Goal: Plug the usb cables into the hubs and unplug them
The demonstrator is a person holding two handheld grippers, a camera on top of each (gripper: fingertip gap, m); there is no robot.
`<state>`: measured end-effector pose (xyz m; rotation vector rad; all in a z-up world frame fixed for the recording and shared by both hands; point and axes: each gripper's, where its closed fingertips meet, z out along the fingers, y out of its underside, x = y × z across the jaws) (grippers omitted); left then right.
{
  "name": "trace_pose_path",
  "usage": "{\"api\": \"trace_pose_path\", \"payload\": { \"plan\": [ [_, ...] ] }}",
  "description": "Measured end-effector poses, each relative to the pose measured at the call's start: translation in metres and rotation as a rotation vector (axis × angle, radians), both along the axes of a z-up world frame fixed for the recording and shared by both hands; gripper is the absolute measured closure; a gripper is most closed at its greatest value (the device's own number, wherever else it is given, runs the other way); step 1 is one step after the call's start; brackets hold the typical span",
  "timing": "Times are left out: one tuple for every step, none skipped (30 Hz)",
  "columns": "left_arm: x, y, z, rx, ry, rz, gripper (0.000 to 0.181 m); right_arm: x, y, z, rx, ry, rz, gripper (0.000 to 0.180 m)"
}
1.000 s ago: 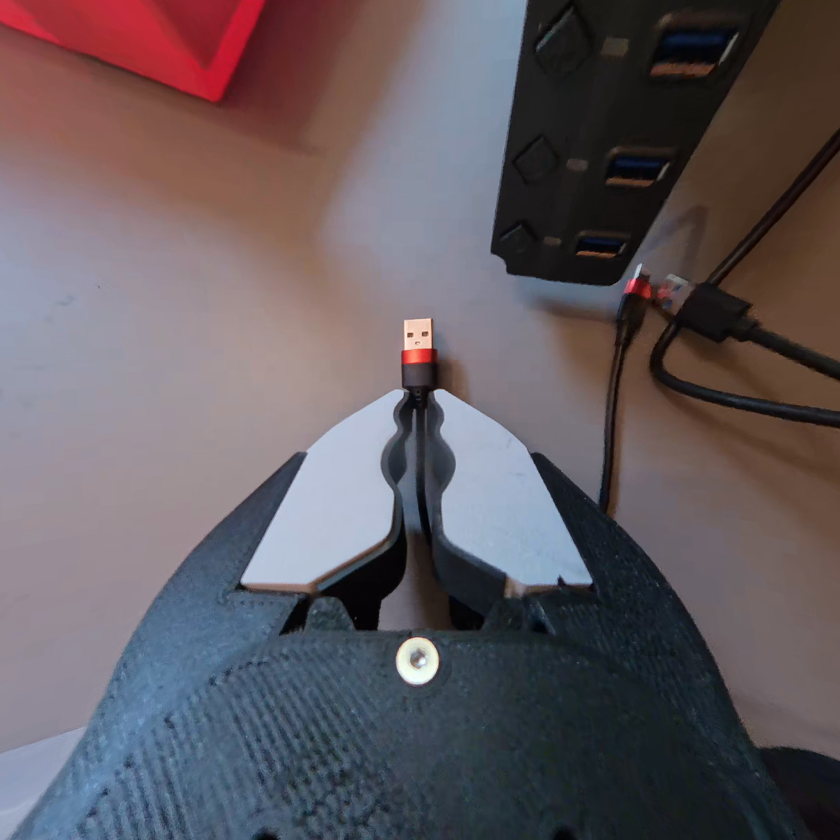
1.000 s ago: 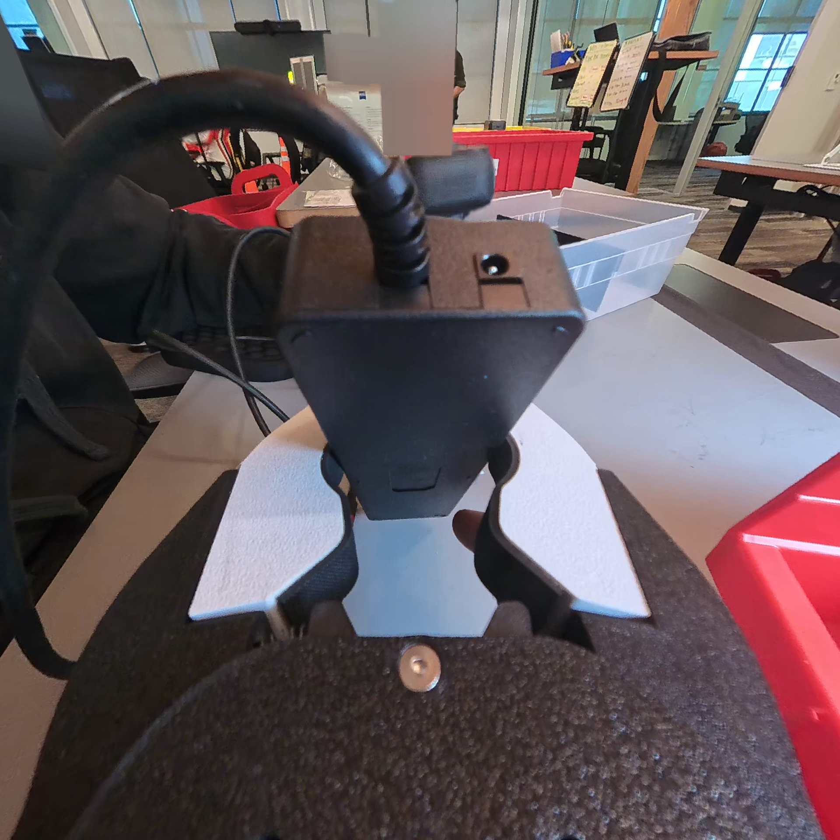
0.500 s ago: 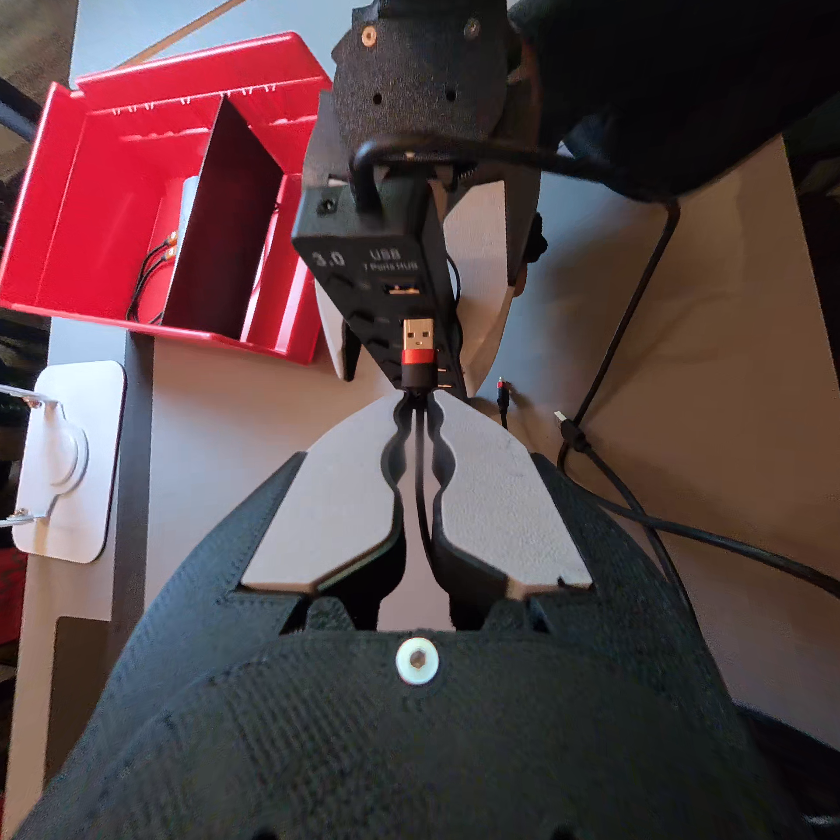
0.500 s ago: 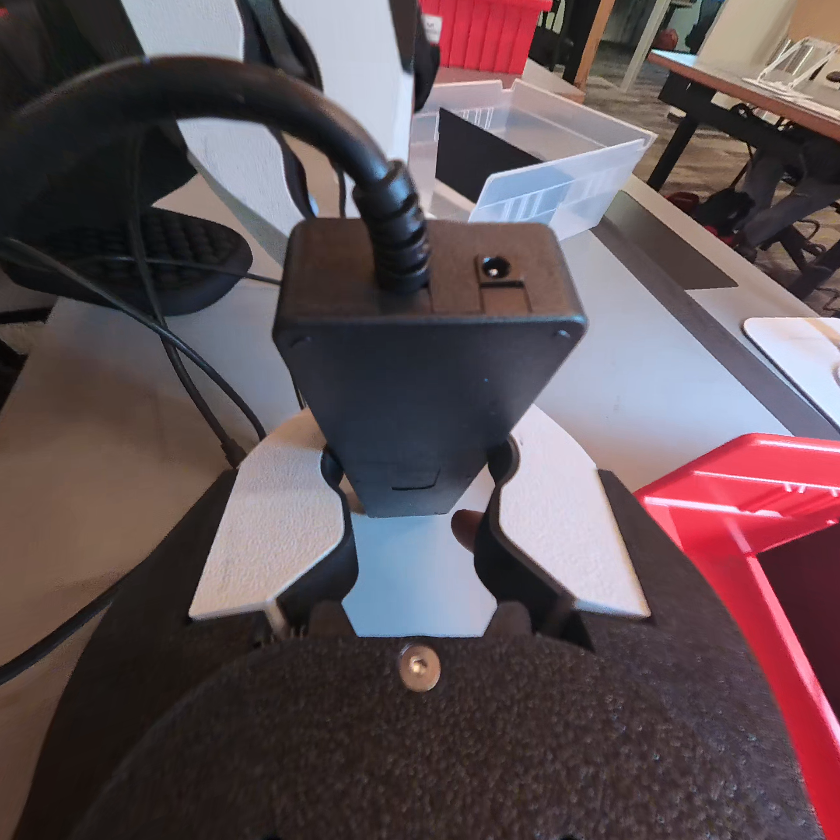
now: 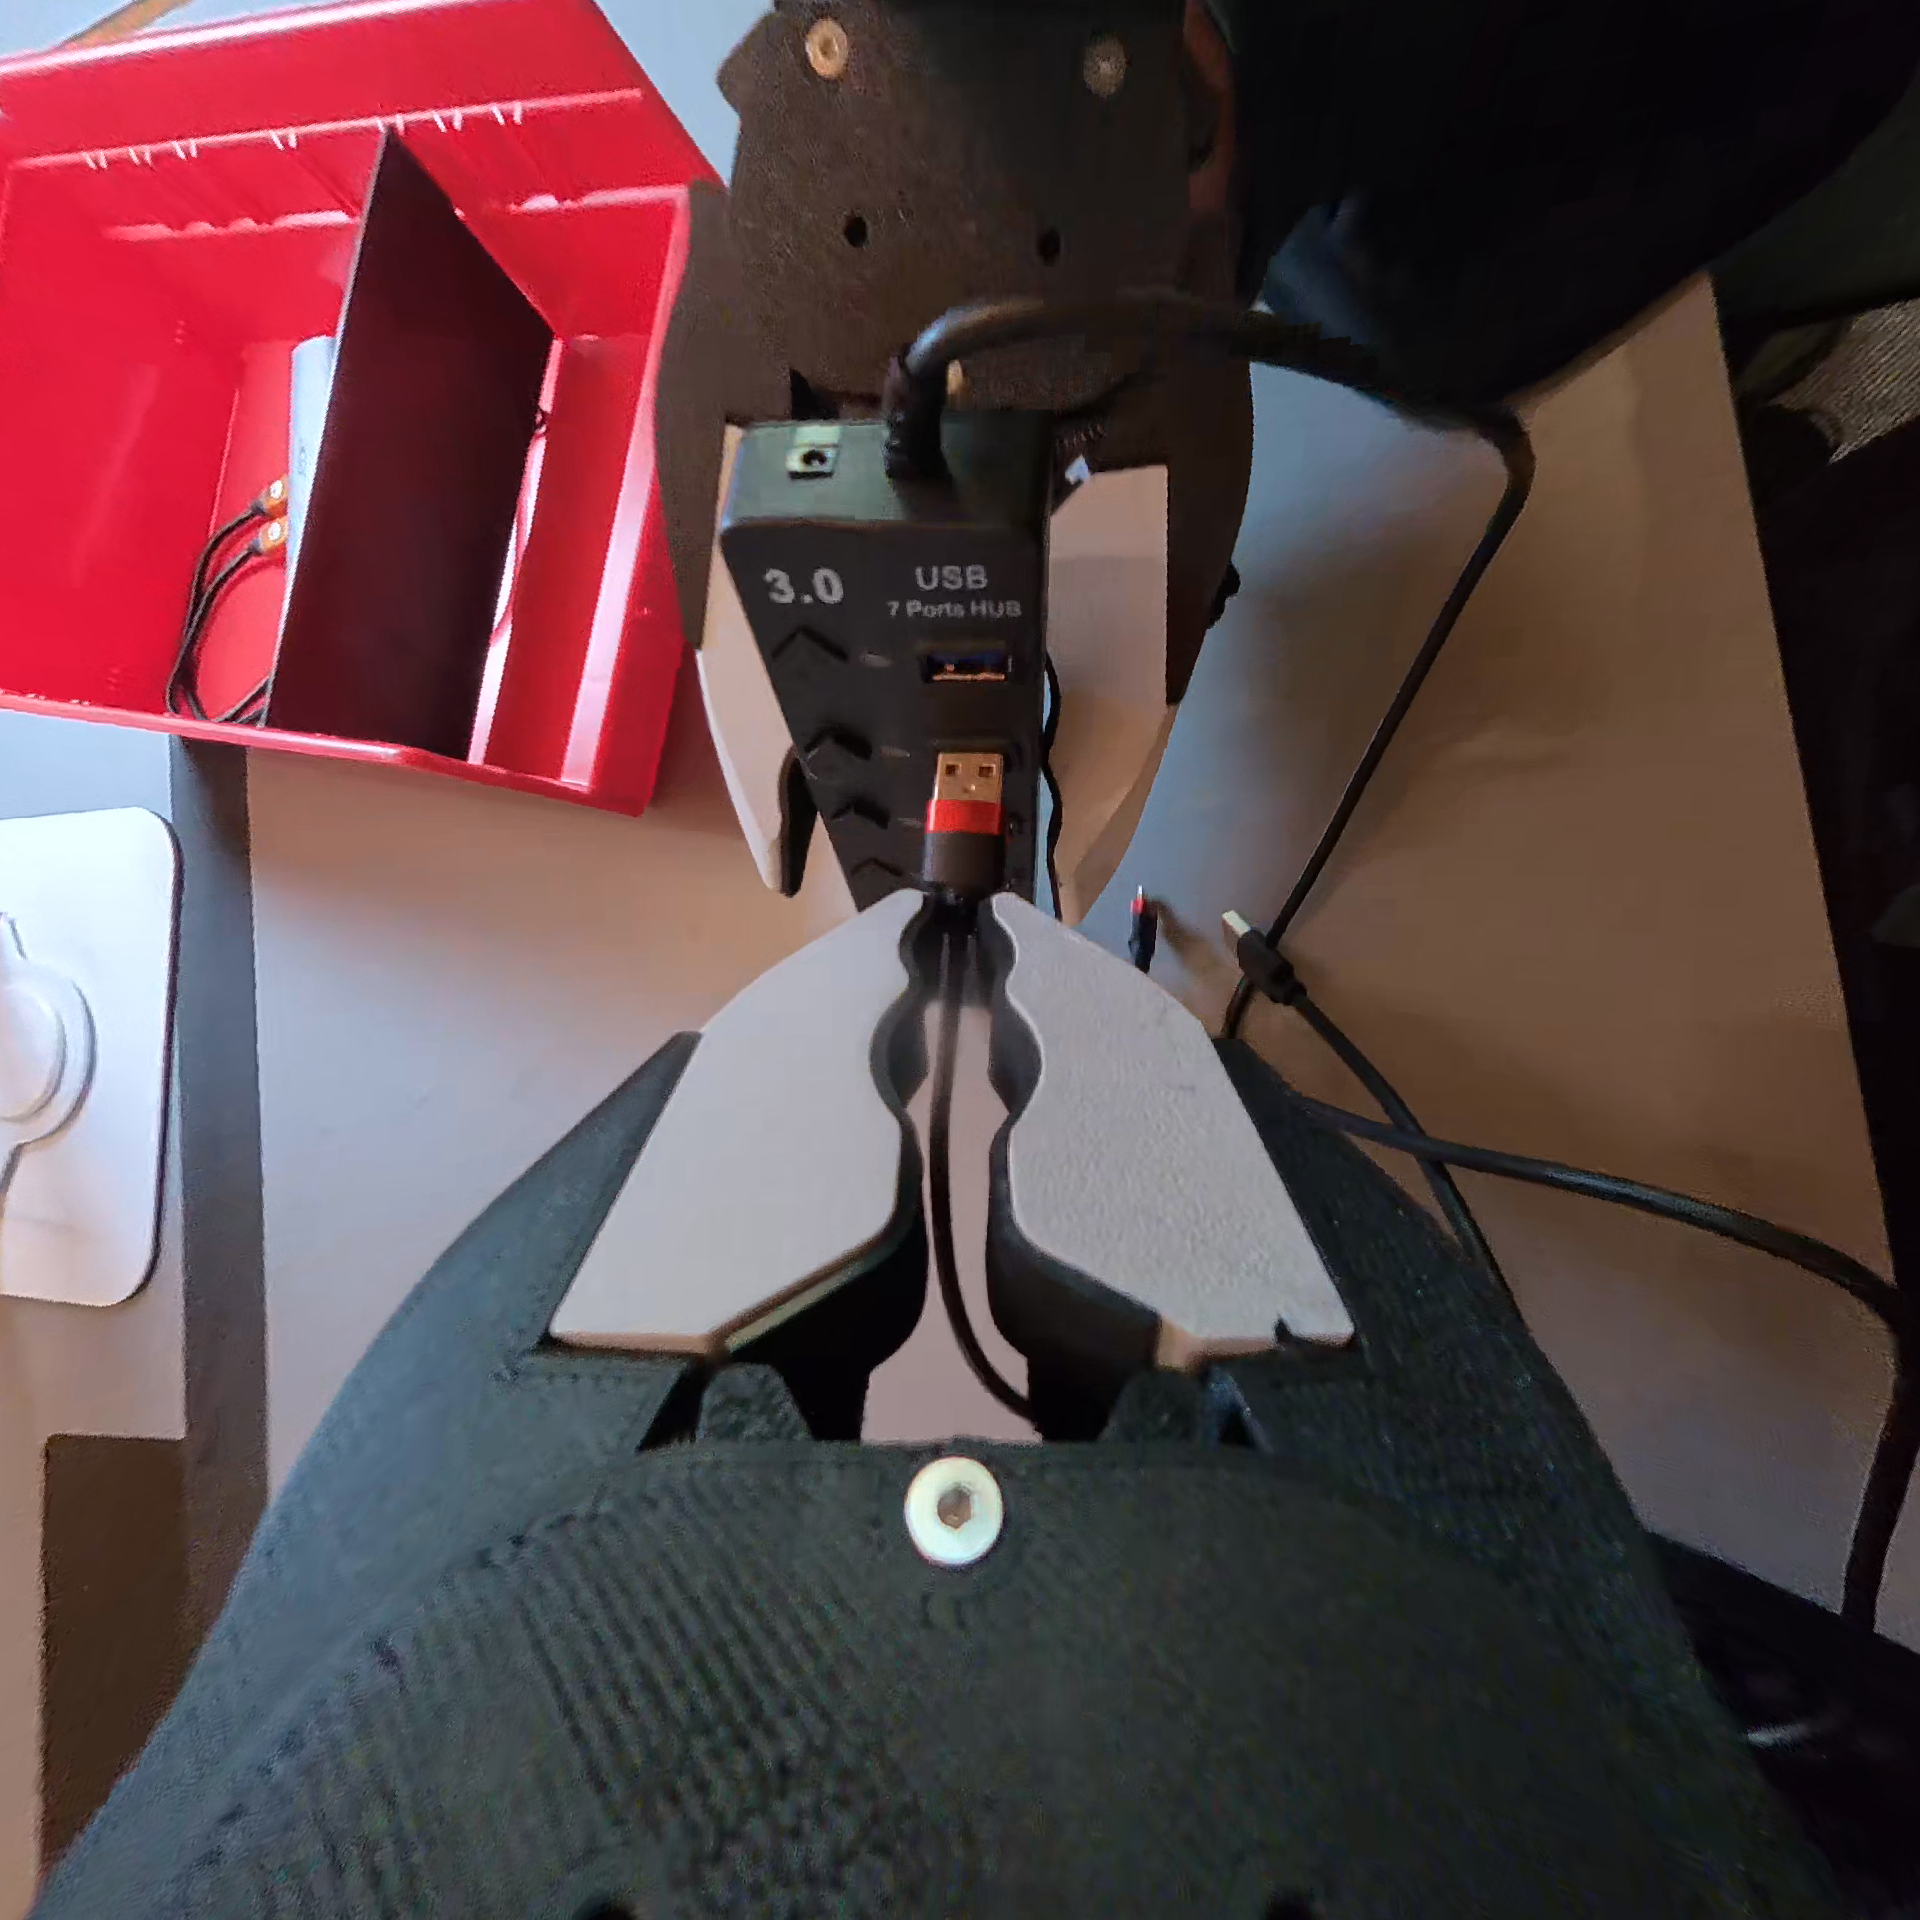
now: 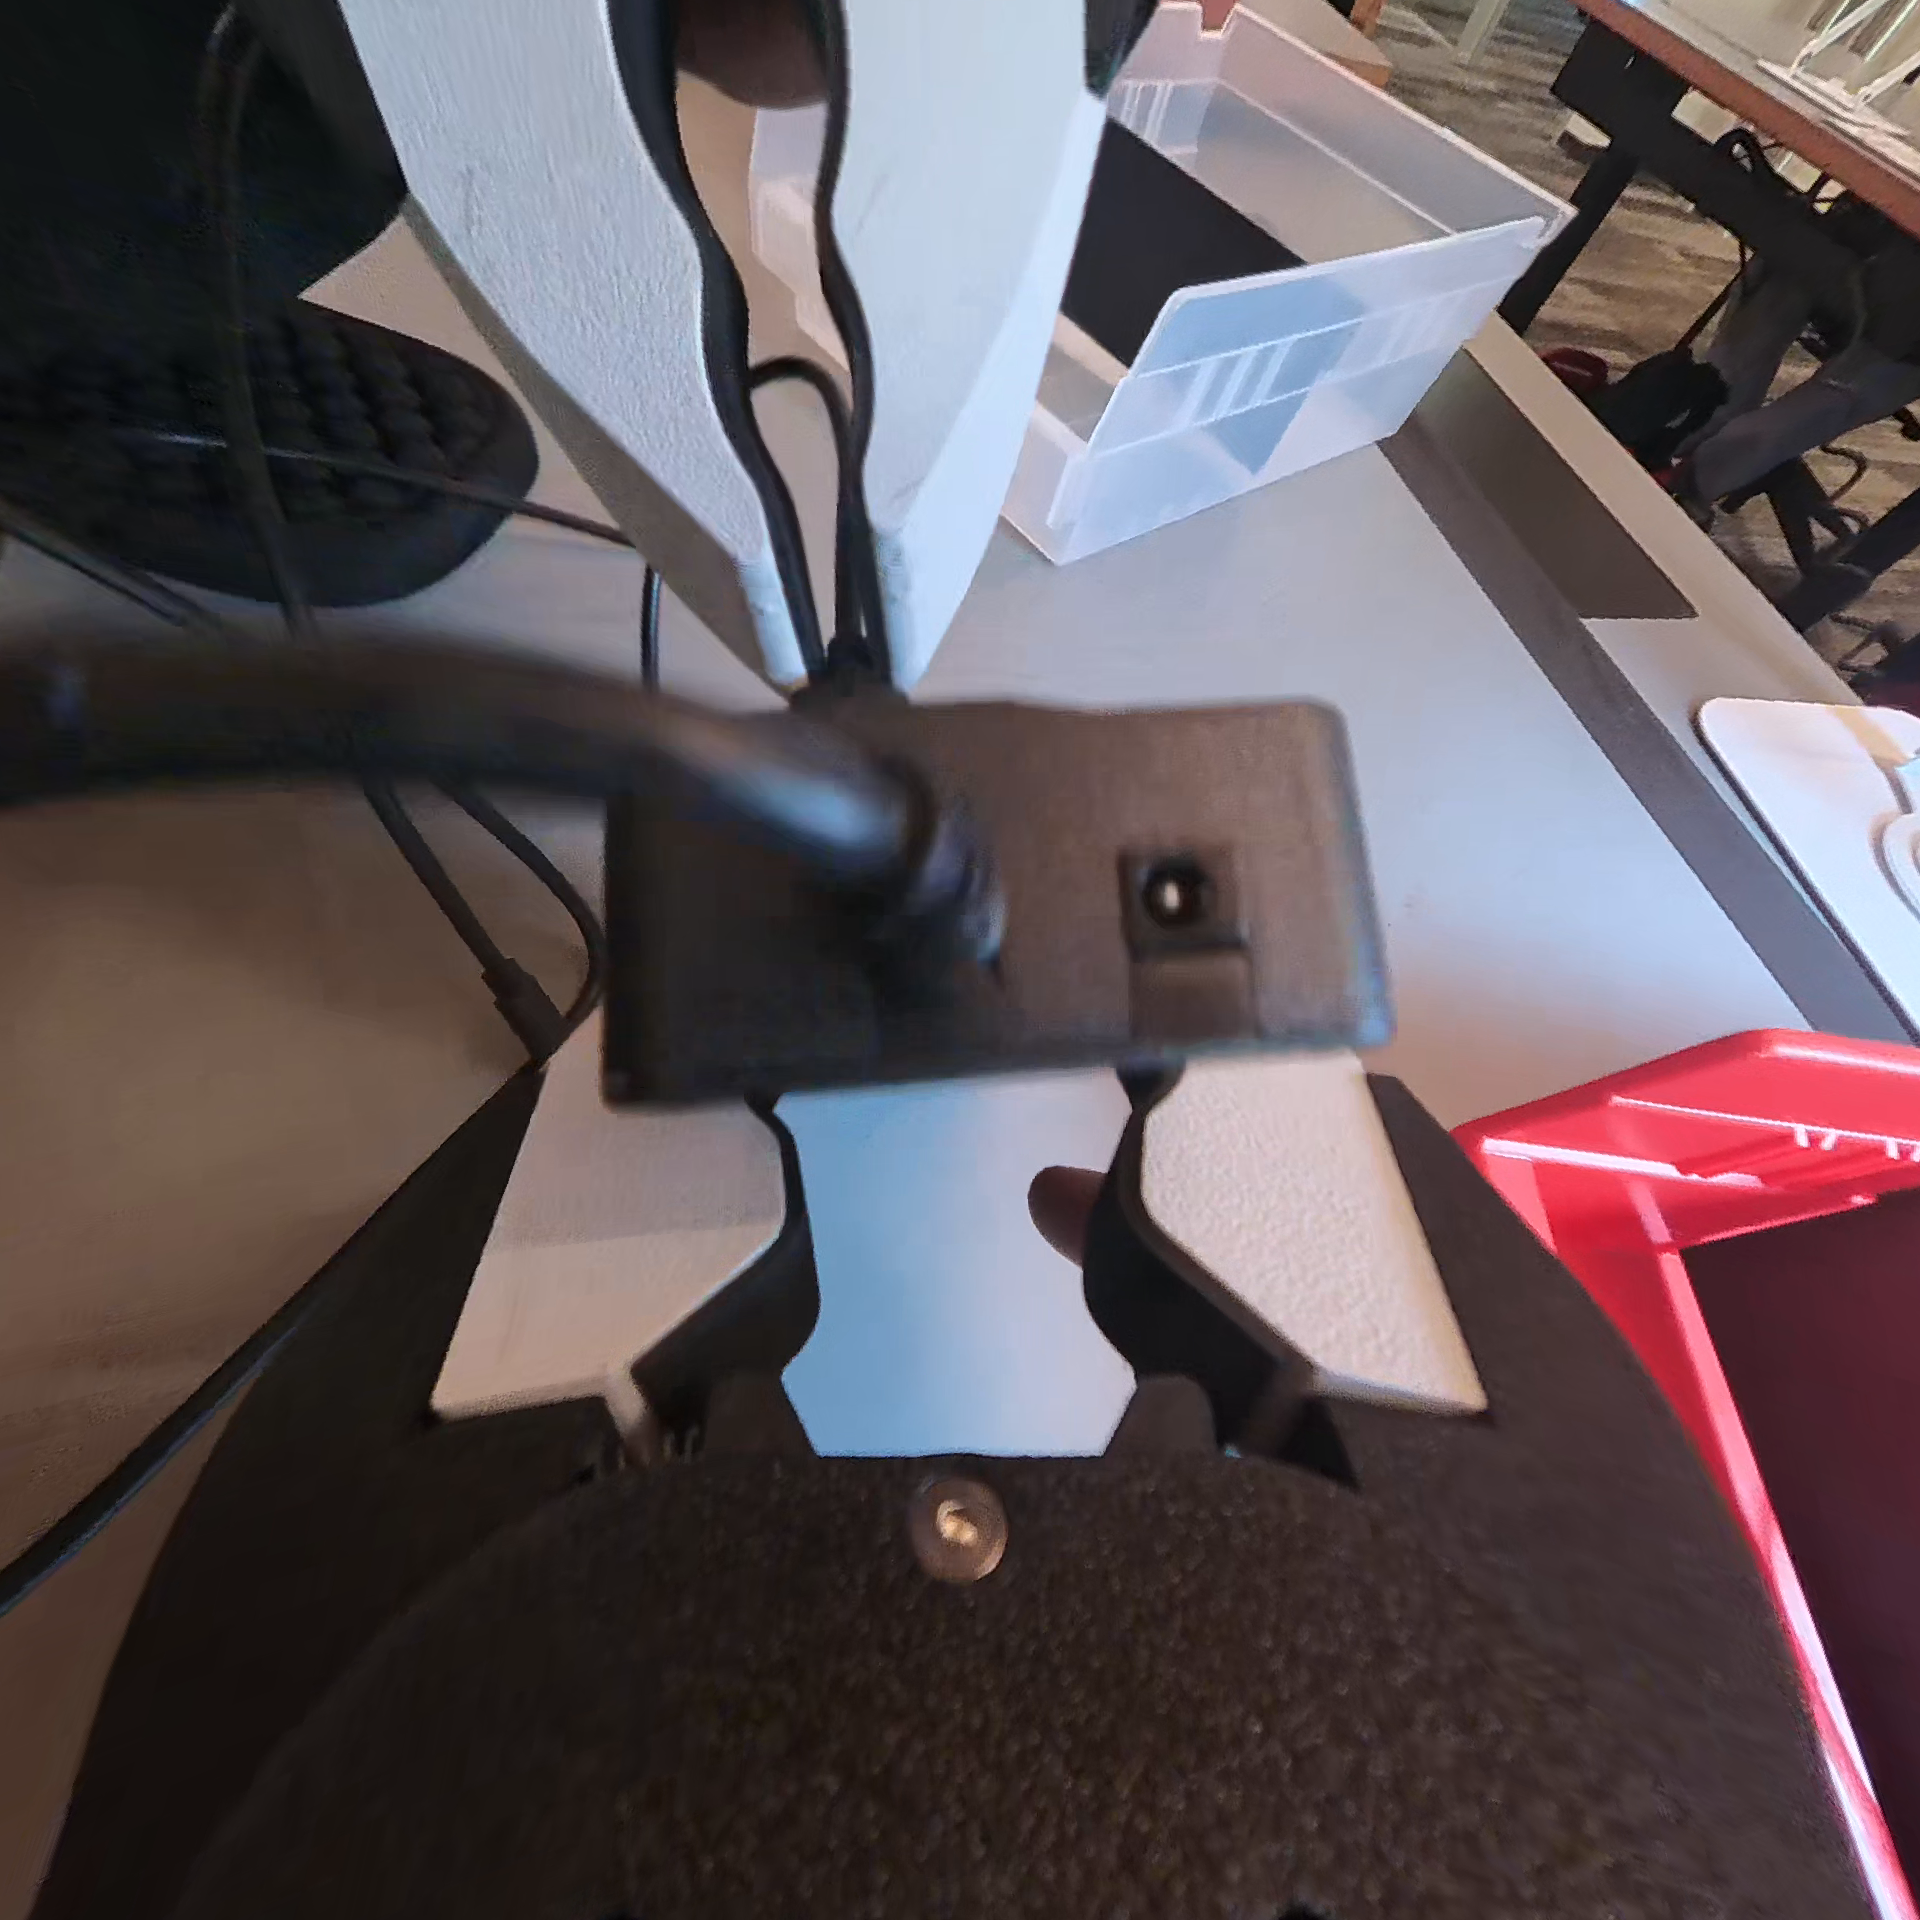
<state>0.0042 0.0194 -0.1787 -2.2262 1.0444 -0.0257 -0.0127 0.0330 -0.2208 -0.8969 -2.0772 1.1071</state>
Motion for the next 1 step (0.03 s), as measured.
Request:
{"api": "trace_pose_path", "payload": {
  "plan": [
    [0.0009, 0.0010, 0.0018, 0.004, -0.030, 0.006, 0.174, -0.0004, 0.0009, 0.0004, 0.006, -0.002, -0.009, 0.115]
  ]
}}
